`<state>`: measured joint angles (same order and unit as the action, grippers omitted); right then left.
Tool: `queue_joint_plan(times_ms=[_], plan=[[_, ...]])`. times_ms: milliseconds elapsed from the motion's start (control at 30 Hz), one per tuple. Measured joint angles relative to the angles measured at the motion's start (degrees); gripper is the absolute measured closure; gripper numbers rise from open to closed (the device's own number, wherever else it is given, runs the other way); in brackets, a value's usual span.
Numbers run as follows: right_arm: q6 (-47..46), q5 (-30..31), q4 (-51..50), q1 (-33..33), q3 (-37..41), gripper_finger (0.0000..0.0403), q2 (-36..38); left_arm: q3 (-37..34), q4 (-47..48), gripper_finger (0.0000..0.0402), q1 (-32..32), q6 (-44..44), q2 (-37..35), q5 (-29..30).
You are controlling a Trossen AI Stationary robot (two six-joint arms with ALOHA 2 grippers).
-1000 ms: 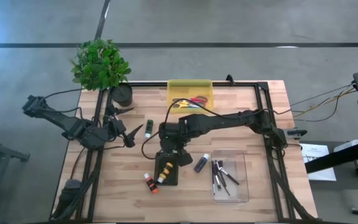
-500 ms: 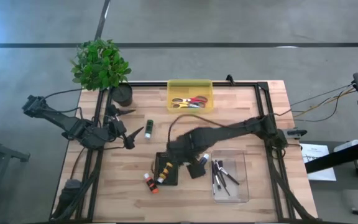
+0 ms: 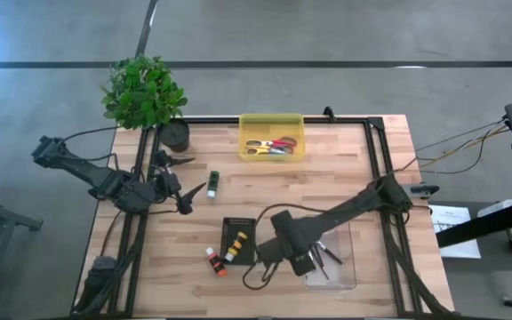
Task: Pick & Place Paint Supplies
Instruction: Put the blue paint bottle into the black bin
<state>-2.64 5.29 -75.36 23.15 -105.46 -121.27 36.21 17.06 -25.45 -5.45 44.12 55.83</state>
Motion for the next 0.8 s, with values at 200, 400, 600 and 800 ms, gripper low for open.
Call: queue_joint_plan(times_ms=[200,400,600,800], plan=[[7.07,0.97,12.03,-1.47,7.16,0.0172,-0.01,0.00,0.29,0.0023,0.00,1.74,0.00,-0.68],[9.84,0.03,14.79,-3.03,10.97,0.0172,0.21,-0.02,0.66,0.0023,0.00,2.49,0.00,-1.46],[12.62,-0.47,18.78,-3.86,11.77,0.0172,0.26,-0.02,0.66,0.0023,0.00,2.49,0.00,-1.46],[14.68,-0.56,20.30,-4.90,12.83,0.0172,-0.25,-0.02,0.63,0.0023,0.00,2.47,0.00,-1.46]])
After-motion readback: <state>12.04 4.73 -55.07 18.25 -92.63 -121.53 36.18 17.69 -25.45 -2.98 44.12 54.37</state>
